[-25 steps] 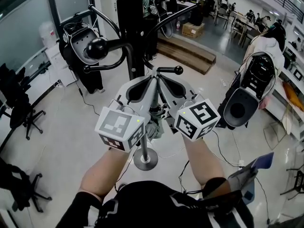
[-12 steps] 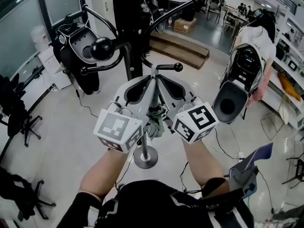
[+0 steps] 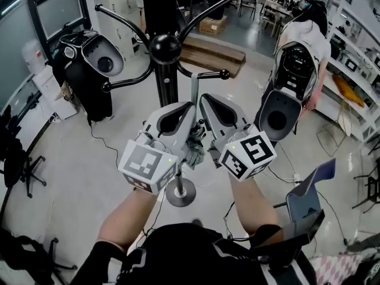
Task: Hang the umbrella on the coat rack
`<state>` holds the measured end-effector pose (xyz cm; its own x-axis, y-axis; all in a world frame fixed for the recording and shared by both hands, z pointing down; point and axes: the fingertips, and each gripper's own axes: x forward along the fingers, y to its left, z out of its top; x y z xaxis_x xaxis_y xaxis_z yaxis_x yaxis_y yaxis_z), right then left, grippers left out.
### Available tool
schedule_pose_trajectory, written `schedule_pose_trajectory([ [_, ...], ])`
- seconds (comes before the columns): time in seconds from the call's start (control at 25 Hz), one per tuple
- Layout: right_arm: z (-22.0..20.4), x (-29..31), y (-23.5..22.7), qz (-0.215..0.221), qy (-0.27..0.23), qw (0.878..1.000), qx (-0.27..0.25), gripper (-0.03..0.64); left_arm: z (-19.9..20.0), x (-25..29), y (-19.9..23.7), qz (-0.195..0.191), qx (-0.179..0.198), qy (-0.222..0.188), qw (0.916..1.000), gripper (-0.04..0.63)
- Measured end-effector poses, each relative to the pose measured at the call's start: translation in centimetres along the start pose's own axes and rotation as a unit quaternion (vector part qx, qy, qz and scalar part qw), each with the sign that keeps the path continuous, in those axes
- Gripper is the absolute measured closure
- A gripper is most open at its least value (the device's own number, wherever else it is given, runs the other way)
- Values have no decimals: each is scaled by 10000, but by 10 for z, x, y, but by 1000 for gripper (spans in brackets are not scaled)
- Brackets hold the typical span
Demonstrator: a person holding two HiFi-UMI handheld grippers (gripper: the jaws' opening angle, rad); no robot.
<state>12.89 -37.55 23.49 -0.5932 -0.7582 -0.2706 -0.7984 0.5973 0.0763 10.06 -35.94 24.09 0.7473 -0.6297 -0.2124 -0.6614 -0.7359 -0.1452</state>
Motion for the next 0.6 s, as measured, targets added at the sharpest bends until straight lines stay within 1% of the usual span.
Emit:
schedule_pose_trajectory([
  [0.2,-6,-12,13,-251,113,9996,7,606,-5,-20,3,-163,-154,-28,9997,584],
  [0.36,-12,-20,25,-508,213,9985,10,607,-9,-39,6,-315,-149,-8,9994,586],
  [0.6,-32,-33,48,-693,446,9966,33,607,-24,-75,11,-359,-311,-17,9989,584],
])
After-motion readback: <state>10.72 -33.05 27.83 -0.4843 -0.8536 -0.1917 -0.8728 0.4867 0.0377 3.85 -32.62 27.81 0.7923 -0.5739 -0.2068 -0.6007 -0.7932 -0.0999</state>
